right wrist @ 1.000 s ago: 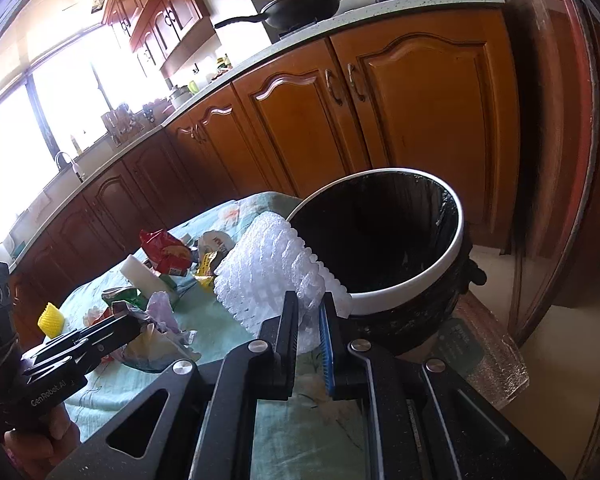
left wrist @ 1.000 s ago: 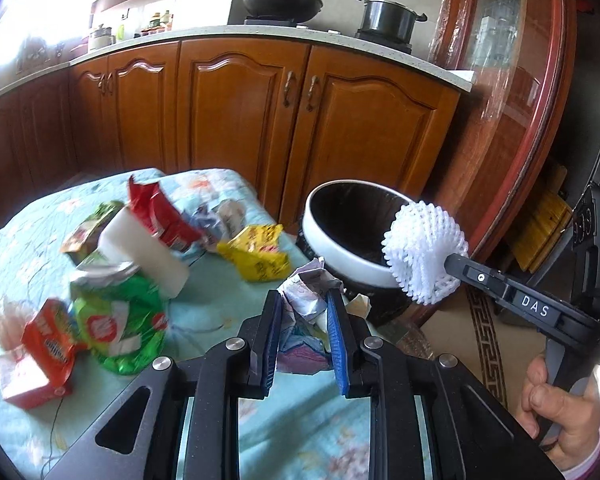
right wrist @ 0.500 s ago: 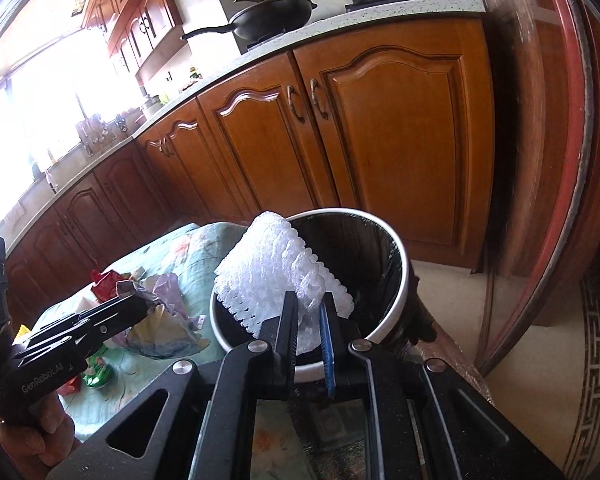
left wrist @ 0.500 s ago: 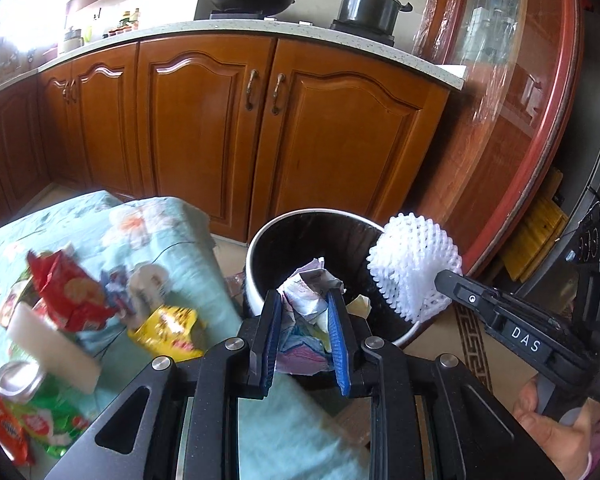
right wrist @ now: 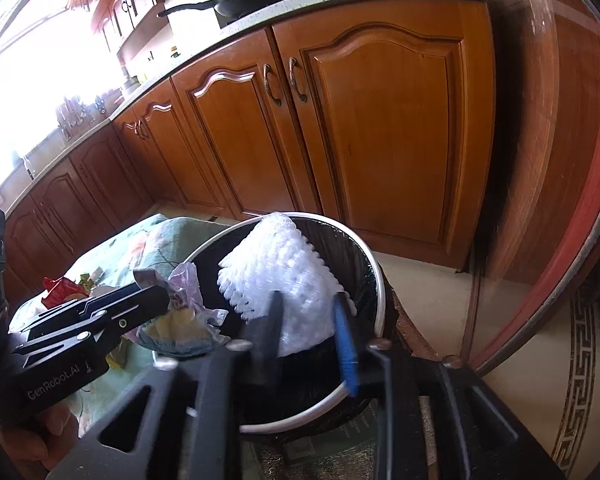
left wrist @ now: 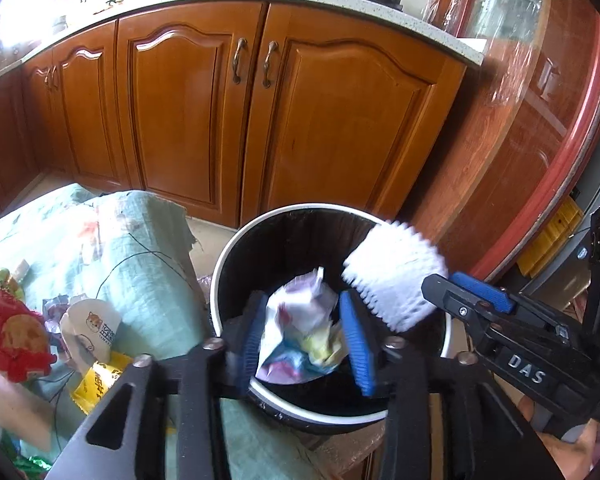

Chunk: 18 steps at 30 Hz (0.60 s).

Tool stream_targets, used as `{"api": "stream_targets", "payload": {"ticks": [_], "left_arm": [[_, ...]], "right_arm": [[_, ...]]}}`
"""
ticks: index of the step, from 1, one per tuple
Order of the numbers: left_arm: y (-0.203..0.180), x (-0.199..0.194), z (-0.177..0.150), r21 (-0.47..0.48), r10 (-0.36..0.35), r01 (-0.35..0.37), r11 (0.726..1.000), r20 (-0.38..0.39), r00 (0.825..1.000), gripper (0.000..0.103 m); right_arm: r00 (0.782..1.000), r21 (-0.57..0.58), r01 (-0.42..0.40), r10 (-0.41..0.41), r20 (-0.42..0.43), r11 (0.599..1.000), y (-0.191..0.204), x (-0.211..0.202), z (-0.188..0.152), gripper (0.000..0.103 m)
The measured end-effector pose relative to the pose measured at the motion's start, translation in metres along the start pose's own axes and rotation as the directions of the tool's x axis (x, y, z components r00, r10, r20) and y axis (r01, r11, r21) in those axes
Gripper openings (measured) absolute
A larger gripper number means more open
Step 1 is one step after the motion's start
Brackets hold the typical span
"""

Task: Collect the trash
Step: 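Carry both items over the bin and open both tools to drop them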

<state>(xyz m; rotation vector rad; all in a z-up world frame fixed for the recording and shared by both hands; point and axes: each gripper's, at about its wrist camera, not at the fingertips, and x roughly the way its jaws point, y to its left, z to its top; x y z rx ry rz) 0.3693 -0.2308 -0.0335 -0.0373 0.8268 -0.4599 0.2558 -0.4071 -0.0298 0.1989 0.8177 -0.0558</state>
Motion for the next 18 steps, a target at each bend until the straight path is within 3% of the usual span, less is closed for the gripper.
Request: {"api": "stream_targets", "payload": {"ticks": [1, 8, 10, 16, 18], "left_arm": [[0.001, 0.0, 0.0, -0.004, 0.009, -0.009, 1.0, 0.007, 1.0, 0.056], [0.006, -0.016, -0.019, -0.014, 0.021, -0.02, 1.0, 0.04, 0.999, 0.07], [0.009, -0.028, -0.032, -0.017, 0.04, -0.039, 0.999, 0.07, 0.997, 0.077], [0.026, -0.055, -0.071, -0.062, 0.056, -0.051, 0.997, 0.095, 0.994, 0.077], [0.032, -0.065, -0.081, -0.075, 0.07, -0.062, 0.995, 0.1, 0.993, 0.077]], "right_arm": [[1.0, 0.005, -0.002, 0.002, 0.0, 1.0, -0.001, 0.0, 0.0, 0.054], [0.999, 0.036, -0.033, 0.032, 0.028, 0.999, -0.004, -0.008, -0.004, 0.061], [0.998, 0.043, -0.044, 0.042, 0.039, 0.998, -0.003, -0.012, -0.007, 0.072], [0.994, 0.073, -0.098, 0.094, 0.054, 0.993, 0.011, -0.026, -0.027, 0.088], [0.993, 0.077, -0.11, 0.106, 0.054, 0.991, 0.017, -0.029, -0.034, 0.089]]}}
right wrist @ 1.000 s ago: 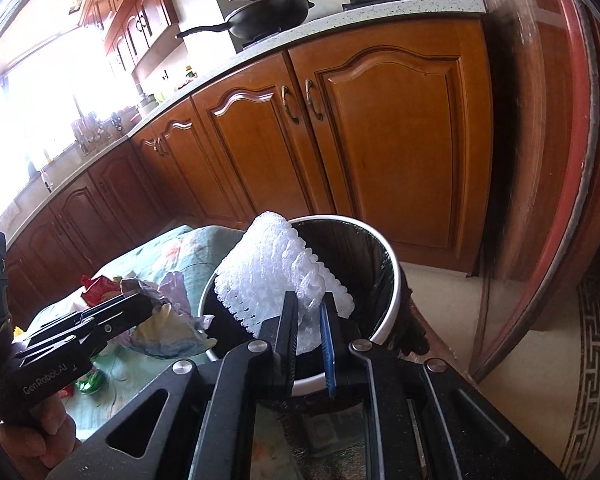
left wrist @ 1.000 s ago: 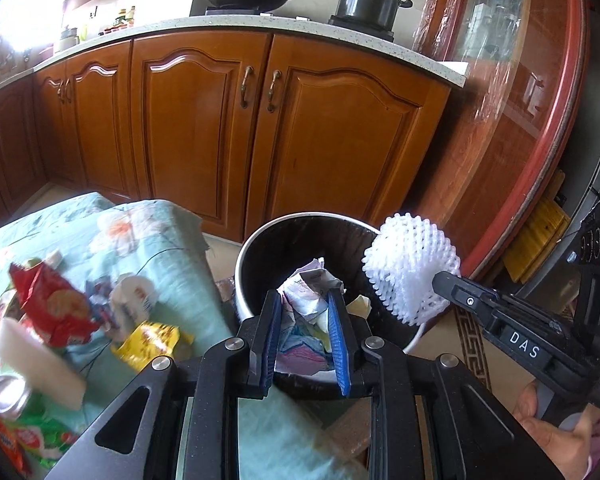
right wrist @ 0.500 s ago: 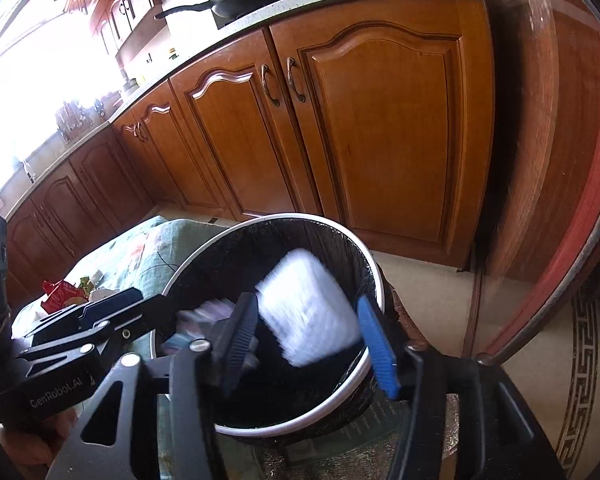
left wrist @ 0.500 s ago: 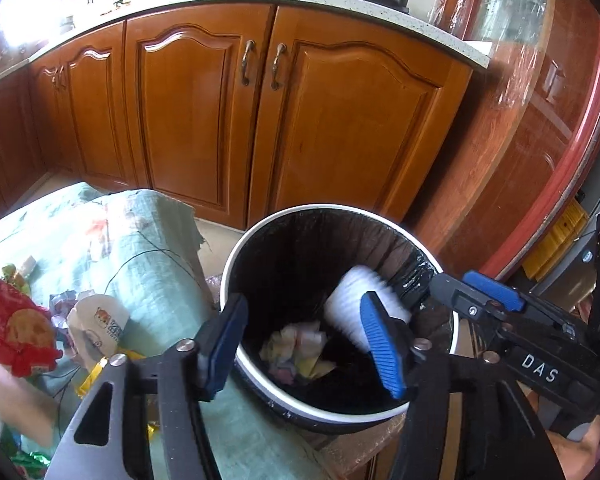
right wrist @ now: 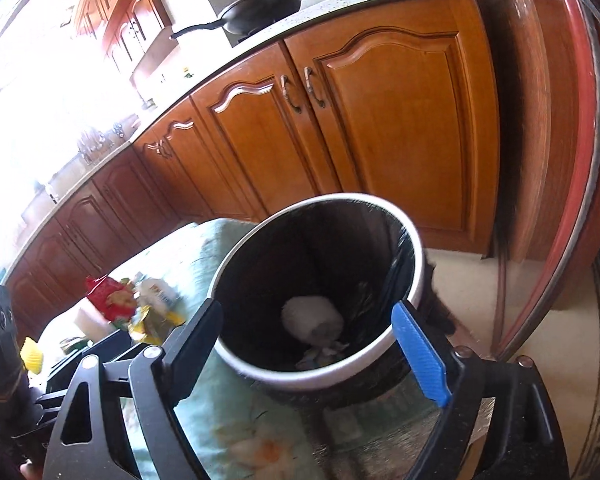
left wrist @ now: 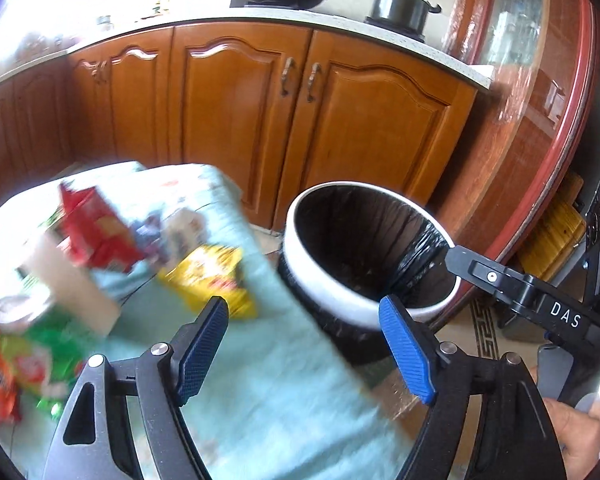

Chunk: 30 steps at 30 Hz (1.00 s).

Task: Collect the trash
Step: 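Carry both items over the bin and open both tools to drop them, then grasp the green snack bag with the left tool while the right tool grasps the yellow packet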

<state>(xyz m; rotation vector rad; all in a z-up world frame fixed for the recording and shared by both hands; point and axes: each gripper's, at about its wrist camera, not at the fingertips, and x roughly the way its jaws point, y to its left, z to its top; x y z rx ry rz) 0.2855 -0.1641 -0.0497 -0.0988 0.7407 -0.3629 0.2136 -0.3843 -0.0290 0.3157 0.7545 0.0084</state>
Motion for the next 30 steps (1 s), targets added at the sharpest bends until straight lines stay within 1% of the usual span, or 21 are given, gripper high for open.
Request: {"api": "stream_targets", "payload": {"ticks": [8, 15, 23, 30], "left_arm": [[0.025, -0.049, -0.03, -0.039, 0.049, -0.048, 0.998, 0.016, 0.999, 0.077], [0.053, -0.087, -0.051, -0.097, 0.095, -0.092, 0.991, 0.027, 0.995, 0.077], [0.08, -0.115, -0.063, -0.151, 0.133, -0.127, 0.98, 0.034, 0.991, 0.077], [0.106, -0.12, -0.062, -0.188, 0.148, -0.142, 0.972, 0.02, 0.989, 0.077]], "right_arm": [[0.998, -0.009, -0.057, 0.057, -0.027, 0.998, 0.033, -0.008, -0.032, 0.089], [0.993, -0.053, -0.107, 0.104, -0.062, 0.993, 0.065, -0.006, -0.047, 0.089], [0.985, -0.102, -0.155, 0.145, -0.099, 0.983, 0.096, 0.004, -0.059, 0.089], [0.98, -0.159, -0.178, 0.161, -0.114, 0.971, 0.118, 0.014, -0.061, 0.089]]}}
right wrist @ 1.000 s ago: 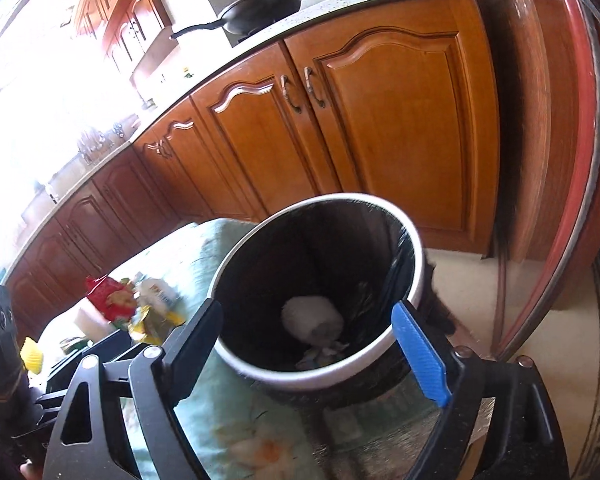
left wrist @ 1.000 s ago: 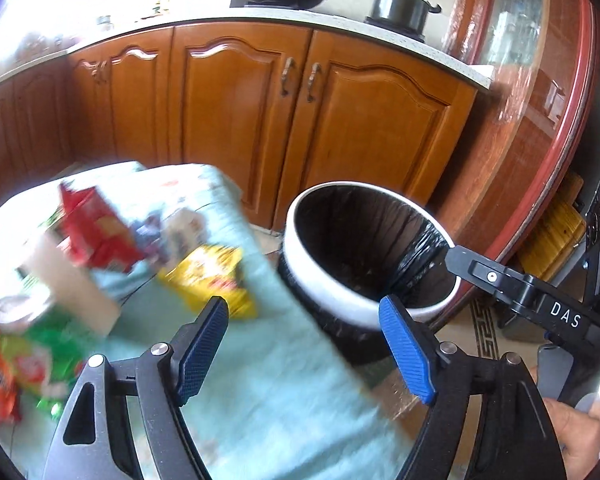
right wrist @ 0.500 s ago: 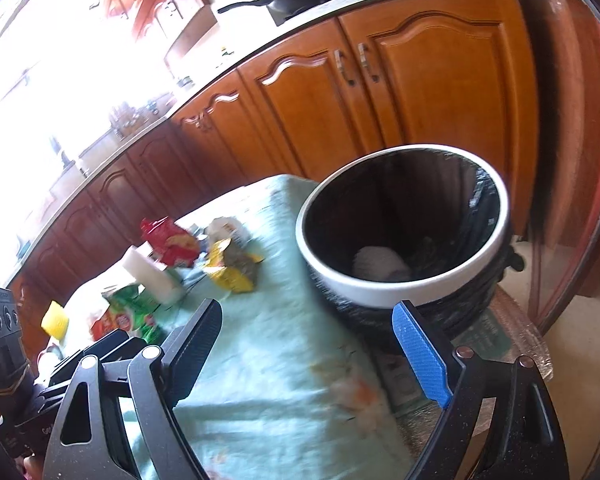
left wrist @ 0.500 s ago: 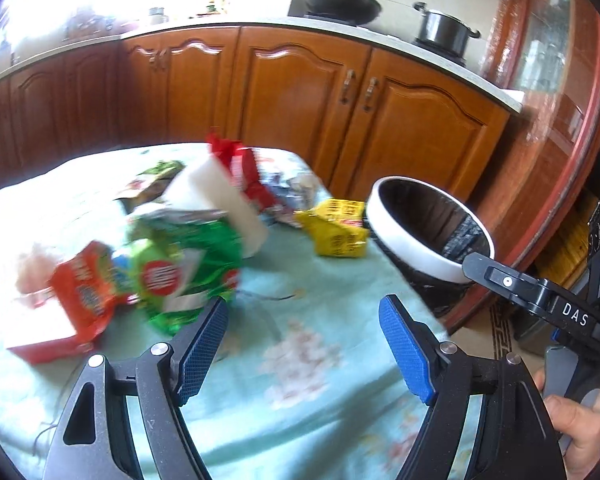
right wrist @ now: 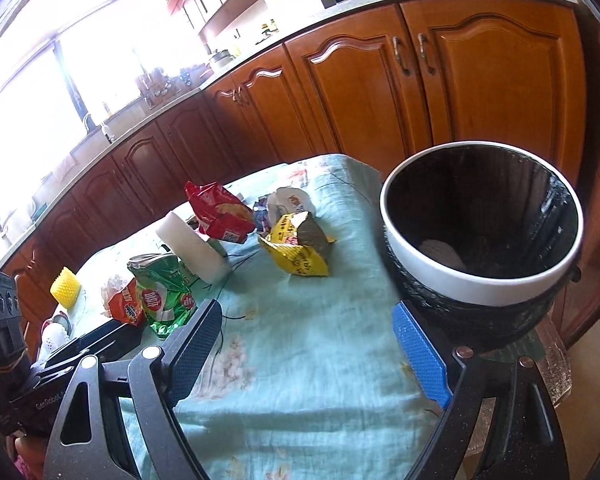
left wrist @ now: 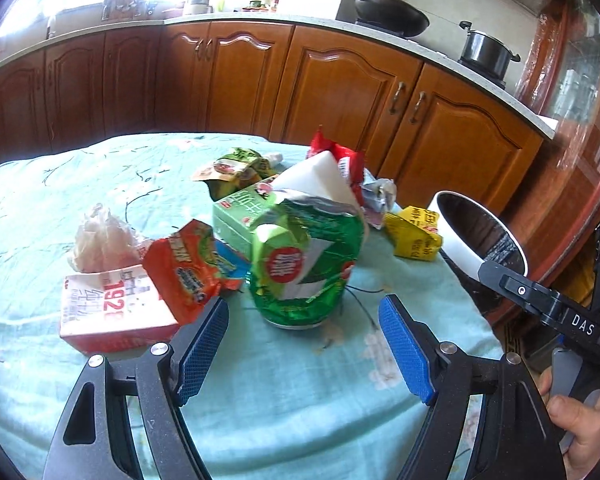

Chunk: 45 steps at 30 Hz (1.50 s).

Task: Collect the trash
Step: 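Grasp the green snack bag with the left tool while the right tool grasps the yellow packet, then carry both bags over the bin and open both tools to release them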

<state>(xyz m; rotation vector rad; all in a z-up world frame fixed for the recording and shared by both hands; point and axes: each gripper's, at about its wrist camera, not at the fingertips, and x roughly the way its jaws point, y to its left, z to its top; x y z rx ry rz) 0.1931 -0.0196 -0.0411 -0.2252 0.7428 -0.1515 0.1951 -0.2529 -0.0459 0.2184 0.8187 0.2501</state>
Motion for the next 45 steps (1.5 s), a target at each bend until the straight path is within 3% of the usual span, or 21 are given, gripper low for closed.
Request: {"api": "stream_targets", "payload": {"ticks": [8, 14, 17, 19, 22, 24, 25, 26, 27, 45], "left_arm": [[0.013, 0.018, 0.02, 0.054, -0.021, 0.022, 0.998, -0.023, 1.0, 0.077], [0.015, 0.039, 0.037, 0.083, -0.042, 0.047, 0.995, -0.053, 0.998, 0.077], [0.013, 0.048, 0.039, 0.091, -0.052, 0.058, 0.994, -0.067, 0.996, 0.076], [0.011, 0.052, 0.039, 0.094, -0.059, 0.067, 0.993, -0.078, 0.995, 0.076], [0.011, 0.054, 0.039, 0.093, -0.071, 0.078, 0.993, -0.075, 0.995, 0.073], [0.011, 0.052, 0.039, 0.094, -0.08, 0.087, 0.992, -0.071, 0.994, 0.06], [0.01, 0.052, 0.039, 0.097, -0.08, 0.087, 0.991, -0.073, 0.994, 0.048], [0.01, 0.052, 0.039, 0.101, -0.083, 0.091, 0.991, -0.078, 0.993, 0.036], [0.008, 0.052, 0.038, 0.102, -0.093, 0.101, 0.99, -0.083, 0.992, 0.032], [-0.022, 0.006, 0.015, 0.146, -0.156, 0.159, 0.976, -0.036, 0.987, 0.028]], "right_arm": [[1.0, -0.054, 0.002, -0.002, -0.013, 0.999, 0.012, 0.026, 0.012, 0.087], [0.999, -0.084, 0.007, -0.01, -0.043, 0.996, 0.015, 0.051, 0.026, 0.076], [0.998, -0.104, 0.006, -0.013, -0.066, 0.995, 0.017, 0.064, 0.029, 0.063], [0.996, -0.108, 0.005, -0.014, -0.086, 0.994, 0.018, 0.071, 0.029, 0.041], [0.995, -0.102, 0.0, -0.01, -0.1, 0.995, 0.018, 0.074, 0.026, 0.016], [0.994, -0.095, -0.008, -0.003, -0.107, 0.995, 0.017, 0.074, 0.024, 0.007], [0.994, -0.095, -0.011, 0.001, -0.108, 0.995, 0.018, 0.074, 0.023, 0.005], [0.994, -0.096, -0.014, 0.004, -0.106, 0.995, 0.018, 0.072, 0.022, 0.005], [0.995, -0.094, -0.019, 0.009, -0.103, 0.995, 0.018, 0.07, 0.021, 0.005], [0.998, -0.061, -0.058, 0.057, -0.029, 0.996, 0.015, 0.011, 0.011, 0.005]]}}
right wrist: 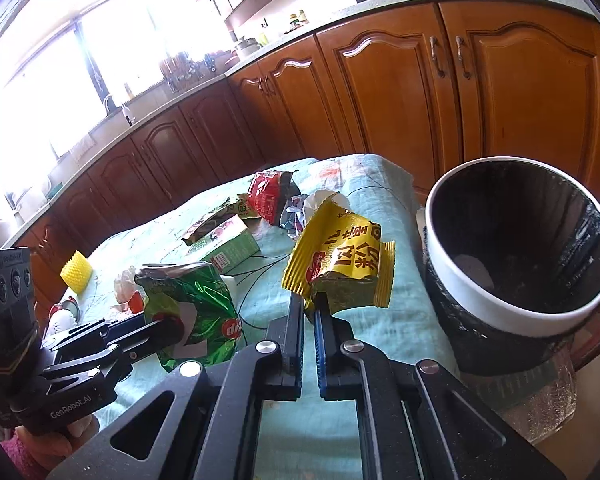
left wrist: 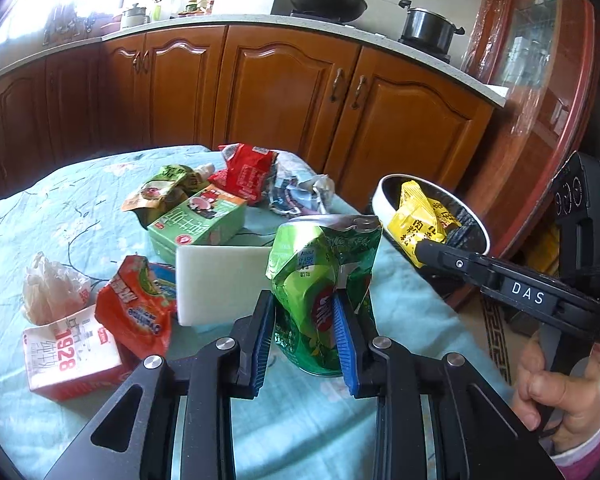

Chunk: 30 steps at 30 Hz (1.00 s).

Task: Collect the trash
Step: 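Carry both bags over the bin and open both tools to release them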

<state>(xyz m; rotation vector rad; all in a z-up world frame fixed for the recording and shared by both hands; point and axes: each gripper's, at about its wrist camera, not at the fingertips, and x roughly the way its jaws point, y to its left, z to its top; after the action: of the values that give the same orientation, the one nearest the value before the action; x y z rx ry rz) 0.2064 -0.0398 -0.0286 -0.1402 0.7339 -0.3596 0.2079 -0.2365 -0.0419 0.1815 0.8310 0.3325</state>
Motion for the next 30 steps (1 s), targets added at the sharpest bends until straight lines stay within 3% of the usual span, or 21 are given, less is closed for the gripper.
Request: {"api": "stream_targets", "payload": {"ticks": [12, 30], "left_arm": [[-0.04, 0.006, 0.013, 0.05, -0.039, 0.038, 0.998, 0.02, 0.999, 0.028], [-0.086, 0.062, 0.056, 0.106, -0.076, 0.074, 0.992, 0.014, 0.997, 0.027]], "right_arm": [[0.996, 0.046, 0.053, -0.056, 0.066, 0.998, -0.031, -0.045, 0.003, 0.005], [0.986, 0.114, 0.127, -0.137, 0.092, 0.985, -0.091, -0.065, 0.016, 0.005]]}}
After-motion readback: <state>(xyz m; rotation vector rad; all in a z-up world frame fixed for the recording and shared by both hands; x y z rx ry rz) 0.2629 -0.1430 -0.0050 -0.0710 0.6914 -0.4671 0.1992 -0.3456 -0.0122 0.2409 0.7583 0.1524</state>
